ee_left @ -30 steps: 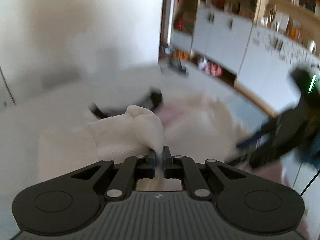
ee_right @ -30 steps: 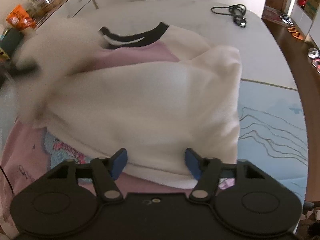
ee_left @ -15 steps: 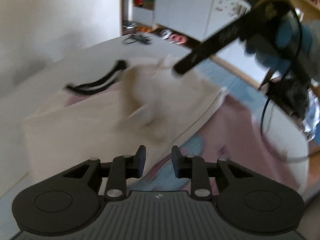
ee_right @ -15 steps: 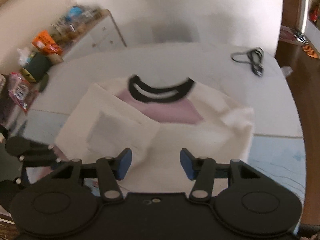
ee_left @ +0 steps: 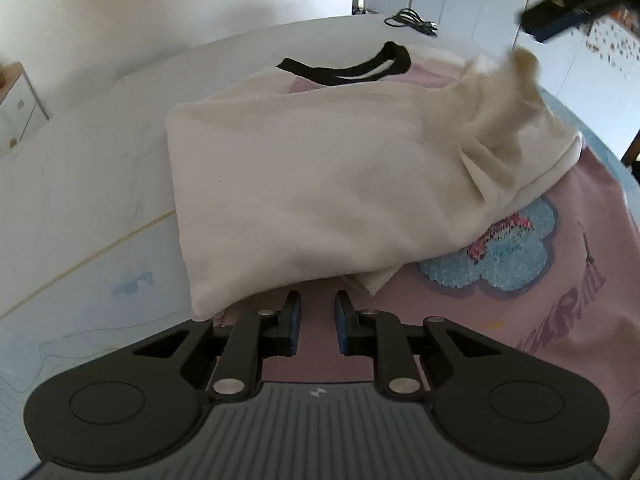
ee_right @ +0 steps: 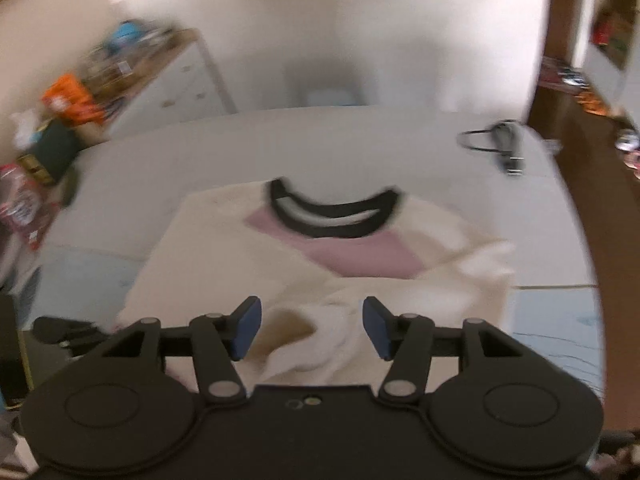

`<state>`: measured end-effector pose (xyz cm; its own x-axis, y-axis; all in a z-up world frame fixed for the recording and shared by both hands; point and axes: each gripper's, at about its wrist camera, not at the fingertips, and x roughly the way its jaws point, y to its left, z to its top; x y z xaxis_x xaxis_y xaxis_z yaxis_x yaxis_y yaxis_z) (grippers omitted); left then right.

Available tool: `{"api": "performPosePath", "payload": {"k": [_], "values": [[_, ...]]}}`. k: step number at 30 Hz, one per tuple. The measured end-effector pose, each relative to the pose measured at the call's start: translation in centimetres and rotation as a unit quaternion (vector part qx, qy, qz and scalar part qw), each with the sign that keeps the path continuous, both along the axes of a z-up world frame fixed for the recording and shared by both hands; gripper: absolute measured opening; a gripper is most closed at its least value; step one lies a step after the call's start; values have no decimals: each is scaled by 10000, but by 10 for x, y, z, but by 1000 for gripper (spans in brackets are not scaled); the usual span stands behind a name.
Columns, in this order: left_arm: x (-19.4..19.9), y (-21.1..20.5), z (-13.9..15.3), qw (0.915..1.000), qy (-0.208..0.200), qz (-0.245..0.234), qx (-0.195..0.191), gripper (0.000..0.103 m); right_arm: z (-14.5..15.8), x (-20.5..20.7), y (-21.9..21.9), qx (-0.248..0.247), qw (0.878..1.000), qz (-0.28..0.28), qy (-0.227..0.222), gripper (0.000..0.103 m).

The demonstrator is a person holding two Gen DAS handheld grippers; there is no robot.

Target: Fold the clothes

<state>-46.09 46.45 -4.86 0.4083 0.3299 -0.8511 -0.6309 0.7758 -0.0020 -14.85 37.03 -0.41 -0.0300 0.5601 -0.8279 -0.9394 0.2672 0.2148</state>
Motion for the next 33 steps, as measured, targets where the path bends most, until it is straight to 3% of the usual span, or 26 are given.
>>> {"api": "performPosePath", "payload": {"k": [8,14,18,22,26,28,33], "values": [[-9,7,-3,9999,-109,66,-94,17,-23,44,-39,-195,9958,-809,383,103],[-13,7,6,9996,-133,246,67,17,-79,43,-36,-604,9897,-984,851,103],[-17,12,-3,9983,-89,579,28,17,-92,25,-30,-656,9915,-731,857,103],[-21,12,-3,9979,-133,636,26,17,-57,12,-31,-129,9974,-196,682,103],[-22,12,-3,9980,-148,613,-2,17,-13,27,-31,281,9995,-105,50,103],[-21,9,-3,9984,-126,544,-16,17,-20,46,-28,118,9994,-301,96,103],[-27,0,19,9988,-424,81,-246,17,-81,65,-22,-659,9951,-553,488,103]]}}
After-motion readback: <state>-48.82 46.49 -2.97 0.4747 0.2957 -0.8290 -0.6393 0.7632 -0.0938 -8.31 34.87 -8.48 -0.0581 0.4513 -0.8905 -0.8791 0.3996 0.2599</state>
